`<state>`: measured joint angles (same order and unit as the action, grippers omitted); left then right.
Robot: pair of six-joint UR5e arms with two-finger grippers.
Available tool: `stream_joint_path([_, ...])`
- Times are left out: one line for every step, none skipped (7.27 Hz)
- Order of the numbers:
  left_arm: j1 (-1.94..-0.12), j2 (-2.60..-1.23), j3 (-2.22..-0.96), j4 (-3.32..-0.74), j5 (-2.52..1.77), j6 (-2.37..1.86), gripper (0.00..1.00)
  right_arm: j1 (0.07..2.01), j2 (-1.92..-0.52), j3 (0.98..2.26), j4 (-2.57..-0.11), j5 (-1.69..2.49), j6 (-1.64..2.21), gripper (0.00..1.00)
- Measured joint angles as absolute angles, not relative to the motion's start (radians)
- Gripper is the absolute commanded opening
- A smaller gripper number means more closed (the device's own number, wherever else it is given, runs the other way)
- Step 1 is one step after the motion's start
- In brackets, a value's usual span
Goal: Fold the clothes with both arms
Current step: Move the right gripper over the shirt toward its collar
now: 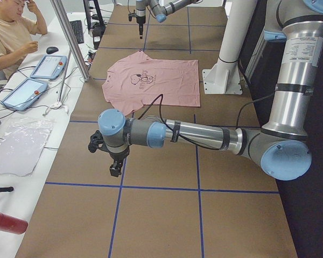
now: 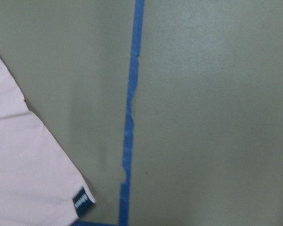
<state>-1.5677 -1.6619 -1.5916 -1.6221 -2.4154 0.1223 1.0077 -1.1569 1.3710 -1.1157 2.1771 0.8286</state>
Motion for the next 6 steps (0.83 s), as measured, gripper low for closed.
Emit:
stream_joint_path([-1.565,-1.643,-1.590,-1.682,-2.427,0.121,1.00,0.963,-1.127,1.348,-1.082,2.112,0.974,0.77])
stream_joint_path([-1.562,-1.631,-1.586,-1.713,-2.440,0.121,1.00,0.919,-1.111,1.339,-1.069,2.040,1.099,0.68])
stream_joint_path([-1.559,-1.626,-1.583,-1.727,-2.455,0.120,1.00,0.889,-1.107,1.336,-1.064,1.993,1.176,0.67])
stream_joint_path([-1.558,-1.624,-1.582,-1.732,-2.462,0.119,1.00,0.872,-1.109,1.335,-1.062,1.972,1.211,0.47])
stream_joint_path([-1.557,-1.623,-1.580,-1.734,-2.465,0.118,1.00,0.862,-1.112,1.335,-1.061,1.964,1.225,0.00])
stream_joint_path([-1.557,-1.623,-1.576,-1.735,-2.470,0.118,1.00,0.857,-1.113,1.336,-1.060,1.961,1.241,0.00])
